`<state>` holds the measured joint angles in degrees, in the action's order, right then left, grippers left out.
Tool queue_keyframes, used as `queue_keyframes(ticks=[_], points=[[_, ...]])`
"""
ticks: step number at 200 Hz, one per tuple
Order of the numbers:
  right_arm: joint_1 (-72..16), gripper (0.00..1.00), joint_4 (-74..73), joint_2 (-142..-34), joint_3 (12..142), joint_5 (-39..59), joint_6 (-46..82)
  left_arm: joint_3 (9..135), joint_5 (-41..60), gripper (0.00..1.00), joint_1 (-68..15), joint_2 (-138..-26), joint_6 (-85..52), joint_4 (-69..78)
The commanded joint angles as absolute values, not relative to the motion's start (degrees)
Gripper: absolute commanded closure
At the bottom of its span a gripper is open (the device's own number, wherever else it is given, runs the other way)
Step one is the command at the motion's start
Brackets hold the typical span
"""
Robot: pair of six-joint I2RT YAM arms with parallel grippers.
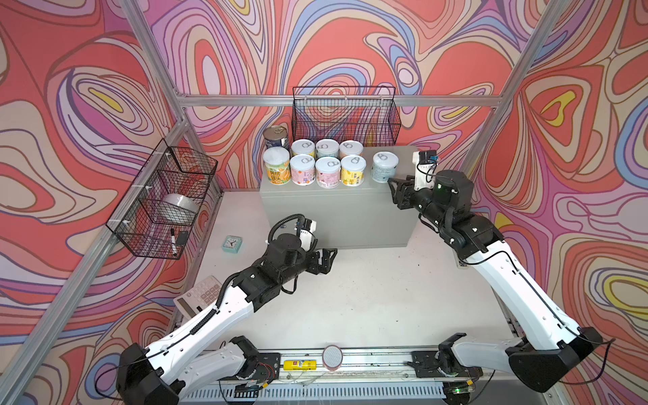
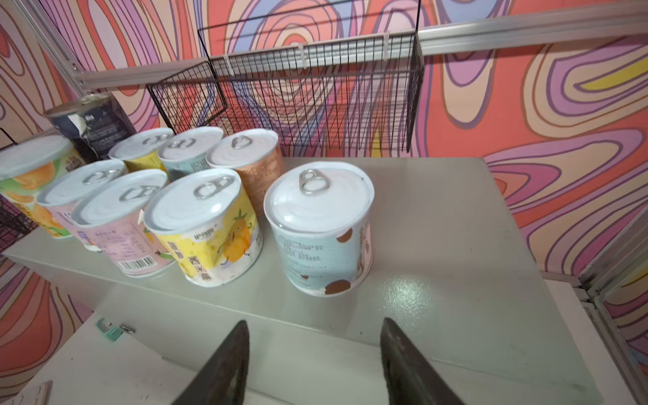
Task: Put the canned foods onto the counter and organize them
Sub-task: 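Lower the pale blue-labelled can onto the box top at the row's end, then open the right gripper and release the pale blue-labelled can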
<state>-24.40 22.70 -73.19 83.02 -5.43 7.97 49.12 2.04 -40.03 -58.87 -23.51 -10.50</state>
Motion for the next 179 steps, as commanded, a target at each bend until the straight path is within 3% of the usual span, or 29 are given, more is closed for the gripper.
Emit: queue_keyframes(ticks=[1,79,179], points=[[-24.3,0.38,18.7,-72.0,80.8,-4.3,8.2,48.8,0.7,0.05,-39.7,-57.6,-22.4,-9.0],[-22.8,0.38,14.5,-78.6,83.2,-3.4,5.6,49.7,0.2,0.04,-39.5,-57.3,-22.5,-9.7],[-21.3,0.37,11.6,-86.0,89.3,-0.6,6.1,53.6,8.8,0.03,-30.4,-56.1,-22.6,-10.9]])
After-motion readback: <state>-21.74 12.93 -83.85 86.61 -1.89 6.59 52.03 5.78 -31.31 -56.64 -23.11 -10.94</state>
